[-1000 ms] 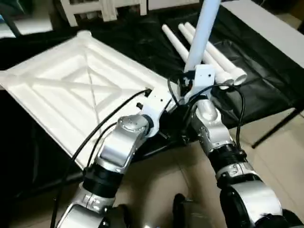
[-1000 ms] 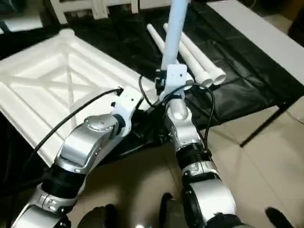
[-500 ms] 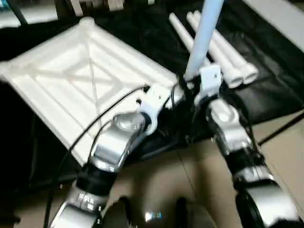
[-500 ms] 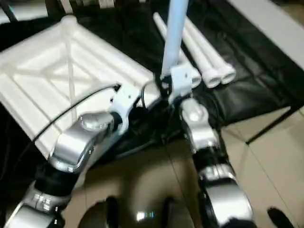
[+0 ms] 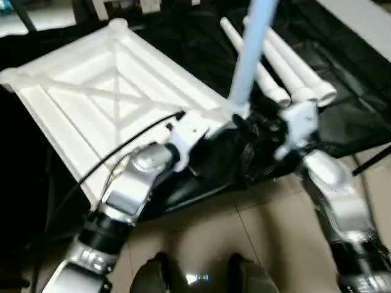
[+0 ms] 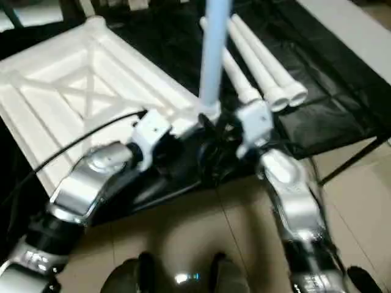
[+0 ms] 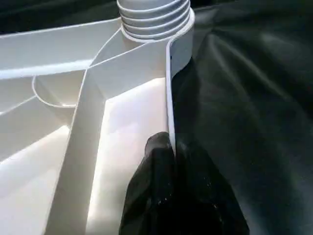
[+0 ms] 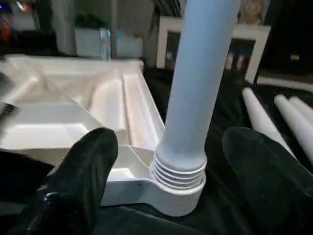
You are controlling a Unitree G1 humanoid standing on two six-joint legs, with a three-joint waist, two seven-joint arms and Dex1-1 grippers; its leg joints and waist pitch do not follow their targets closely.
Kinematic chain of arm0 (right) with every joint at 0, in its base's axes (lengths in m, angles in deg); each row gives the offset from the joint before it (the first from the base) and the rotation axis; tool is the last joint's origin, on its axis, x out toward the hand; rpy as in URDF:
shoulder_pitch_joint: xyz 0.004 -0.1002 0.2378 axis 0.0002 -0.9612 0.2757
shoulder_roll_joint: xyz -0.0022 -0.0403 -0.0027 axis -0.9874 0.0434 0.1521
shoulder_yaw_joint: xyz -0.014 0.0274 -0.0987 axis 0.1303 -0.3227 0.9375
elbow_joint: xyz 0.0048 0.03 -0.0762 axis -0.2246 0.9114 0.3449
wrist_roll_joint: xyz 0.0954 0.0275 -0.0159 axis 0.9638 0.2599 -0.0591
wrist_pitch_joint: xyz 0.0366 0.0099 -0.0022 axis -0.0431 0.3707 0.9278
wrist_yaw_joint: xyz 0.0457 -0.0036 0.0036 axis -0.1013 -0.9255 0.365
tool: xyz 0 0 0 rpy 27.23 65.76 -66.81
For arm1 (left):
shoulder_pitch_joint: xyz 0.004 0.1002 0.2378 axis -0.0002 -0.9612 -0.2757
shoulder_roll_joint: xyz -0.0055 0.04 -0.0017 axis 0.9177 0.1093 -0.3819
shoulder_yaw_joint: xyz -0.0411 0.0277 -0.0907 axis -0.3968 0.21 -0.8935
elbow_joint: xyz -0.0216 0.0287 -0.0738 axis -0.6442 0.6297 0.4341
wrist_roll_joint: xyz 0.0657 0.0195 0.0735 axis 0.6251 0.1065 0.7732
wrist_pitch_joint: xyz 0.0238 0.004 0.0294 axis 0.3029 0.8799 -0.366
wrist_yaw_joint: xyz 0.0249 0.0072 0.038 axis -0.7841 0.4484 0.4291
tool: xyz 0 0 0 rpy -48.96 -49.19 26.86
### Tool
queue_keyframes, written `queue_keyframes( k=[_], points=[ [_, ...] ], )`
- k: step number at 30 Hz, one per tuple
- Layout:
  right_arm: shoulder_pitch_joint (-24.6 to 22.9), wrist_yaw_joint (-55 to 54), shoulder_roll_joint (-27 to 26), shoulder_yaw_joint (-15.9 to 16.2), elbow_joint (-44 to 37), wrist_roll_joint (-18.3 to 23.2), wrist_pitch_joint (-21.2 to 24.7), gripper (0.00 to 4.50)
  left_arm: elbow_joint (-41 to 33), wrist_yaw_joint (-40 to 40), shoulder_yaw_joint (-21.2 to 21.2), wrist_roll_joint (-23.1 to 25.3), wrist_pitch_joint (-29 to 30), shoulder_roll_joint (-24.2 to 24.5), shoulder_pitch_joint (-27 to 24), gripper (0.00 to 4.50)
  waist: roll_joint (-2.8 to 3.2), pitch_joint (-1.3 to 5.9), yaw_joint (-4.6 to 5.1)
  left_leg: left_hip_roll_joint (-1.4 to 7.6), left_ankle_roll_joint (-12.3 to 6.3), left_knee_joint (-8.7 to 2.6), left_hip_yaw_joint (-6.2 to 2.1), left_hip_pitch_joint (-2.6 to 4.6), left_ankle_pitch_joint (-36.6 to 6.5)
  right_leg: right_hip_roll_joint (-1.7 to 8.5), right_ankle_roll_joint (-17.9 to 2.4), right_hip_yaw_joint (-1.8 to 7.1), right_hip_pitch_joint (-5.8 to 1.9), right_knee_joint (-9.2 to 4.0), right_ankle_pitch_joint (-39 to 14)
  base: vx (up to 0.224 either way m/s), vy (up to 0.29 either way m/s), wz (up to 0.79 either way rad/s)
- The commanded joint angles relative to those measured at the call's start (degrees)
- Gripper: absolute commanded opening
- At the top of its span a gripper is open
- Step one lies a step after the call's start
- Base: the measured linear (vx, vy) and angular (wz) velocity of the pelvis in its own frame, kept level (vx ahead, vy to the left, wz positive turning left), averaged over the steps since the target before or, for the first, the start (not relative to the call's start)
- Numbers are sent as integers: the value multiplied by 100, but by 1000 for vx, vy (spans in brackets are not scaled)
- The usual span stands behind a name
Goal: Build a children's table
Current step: Rotate leg to tighten
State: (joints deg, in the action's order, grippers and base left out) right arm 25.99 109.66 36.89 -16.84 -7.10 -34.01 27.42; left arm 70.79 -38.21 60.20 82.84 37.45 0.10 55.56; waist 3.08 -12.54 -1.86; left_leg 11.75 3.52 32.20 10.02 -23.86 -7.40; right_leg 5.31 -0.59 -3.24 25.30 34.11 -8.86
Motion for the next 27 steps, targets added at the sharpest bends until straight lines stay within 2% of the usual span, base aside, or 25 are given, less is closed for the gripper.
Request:
queue_keyframes(
  k=[1,2,3,4,7,9,10,11,13,15,17,18,20,22,23,24,25,27],
  points=[
    [-400,92,105,20,-603,177,319,388,437,143,-101,128,-360,137,-14,0,-101,539,-32,29,-382,-341,12,158,-1445,195,-916,204,-332,-469,-1807,0,0,0],
    [-441,96,118,25,-634,177,340,388,467,142,-108,131,-397,148,2,0,-101,539,-32,29,-382,-341,12,158,-1445,195,-916,204,-332,-469,-1807,0,0,0],
    [-578,99,169,33,-747,179,445,388,572,133,-128,131,-528,188,50,0,-113,526,-22,14,-315,-365,-4,135,-1553,196,-811,204,-331,-489,-2060,0,0,0],
    [-770,82,212,19,-774,134,482,388,742,135,-170,136,-643,255,135,0,-107,525,-30,8,-250,-379,-6,141,-1636,200,-722,202,-323,-514,-2257,0,0,0],
    [-937,-249,174,-120,-747,-104,647,388,1042,148,-280,112,-850,365,271,0,-110,515,-1,-14,-177,-391,-20,126,-1735,205,-590,204,-305,-549,-2570,0,0,0],
    [-945,-440,125,-206,-770,-162,781,388,1192,63,-304,97,-1080,427,310,0,-140,540,7,-20,-167,-385,-24,126,-1680,201,-549,209,-304,-541,-2541,0,0,0],
    [-938,-501,108,-234,-776,-175,814,388,1238,11,-304,86,-1180,449,316,0,-128,529,5,-22,-175,-391,-29,126,-1676,201,-534,212,-291,-545,-2559,0,0,0],
    [-903,-603,55,-289,-765,-150,883,388,1315,-90,-330,27,-1386,463,318,0,-152,534,15,-20,-175,-391,-25,129,-1699,197,-529,215,-291,-545,-2570,0,0,0],
    [-868,-725,15,-322,-810,-139,1001,388,1632,-184,-336,38,-1892,546,374,0,-156,531,10,-42,-200,-391,-27,150,-1709,192,-466,236,-266,-566,-2704,0,0,0],
    [-885,-759,21,-290,-888,-134,1082,388,1891,-66,-308,151,-2171,624,447,0,-148,541,5,-40,-207,-396,-28,171,-1688,181,-425,258,-255,-554,-2617,0,0,0],
    [-932,-792,21,-249,-993,-122,1149,388,2108,-124,-396,98,-2370,708,508,0,-138,556,3,-38,-214,-392,-25,162,-1638,186,-467,262,-266,-536,-2481,0,0,0],
    [-958,-810,-10,-245,-1059,-135,1196,390,2143,-172,-572,-56,-2407,736,512,44,-138,566,-3,-34,-221,-389,-21,160,-1548,181,-533,268,-271,-511,-2287,0,0,0],
    [-997,-840,-58,-260,-1116,-139,1232,390,1971,-256,-844,-333,-2358,724,438,55,-146,601,-1,-33,-253,-364,-15,142,-1385,193,-705,268,-299,-460,-1946,0,0,0],
    [-1021,-857,-73,-271,-1135,-135,1245,390,1847,-231,-937,-401,-2400,717,391,71,-109,635,-8,-10,-313,-339,-7,155,-1222,180,-926,273,-285,-413,-1504,0,0,0],
    [-1028,-867,-83,-273,-1145,-129,1253,390,1788,-253,-980,-451,-2420,714,369,84,-135,658,-11,-10,-379,-318,-1,150,-1075,162,-1045,274,-303,-370,-1128,0,0,0],
    [-1029,-888,-103,-277,-1156,-114,1268,390,1677,-315,-1055,-557,-2468,712,325,92,-127,690,-17,-7,-463,-294,2,147,-897,171,-1138,278,-322,-329,-814,0,0,0],
    [-1022,-922,-126,-277,-1181,-86,1299,390,1529,-360,-1170,-710,-2587,715,260,96,-85,735,-31,-13,-574,-254,-1,135,-582,158,-1267,272,-338,-260,-317,0,0,0],
    [-1021,-937,-142,-279,-1208,-71,1320,390,1450,-369,-1244,-802,-2652,711,222,116,-102,738,-31,-22,-751,-220,14,119,-300,131,-1453,262,-342,-205,279,0,0,0]
  ],
)
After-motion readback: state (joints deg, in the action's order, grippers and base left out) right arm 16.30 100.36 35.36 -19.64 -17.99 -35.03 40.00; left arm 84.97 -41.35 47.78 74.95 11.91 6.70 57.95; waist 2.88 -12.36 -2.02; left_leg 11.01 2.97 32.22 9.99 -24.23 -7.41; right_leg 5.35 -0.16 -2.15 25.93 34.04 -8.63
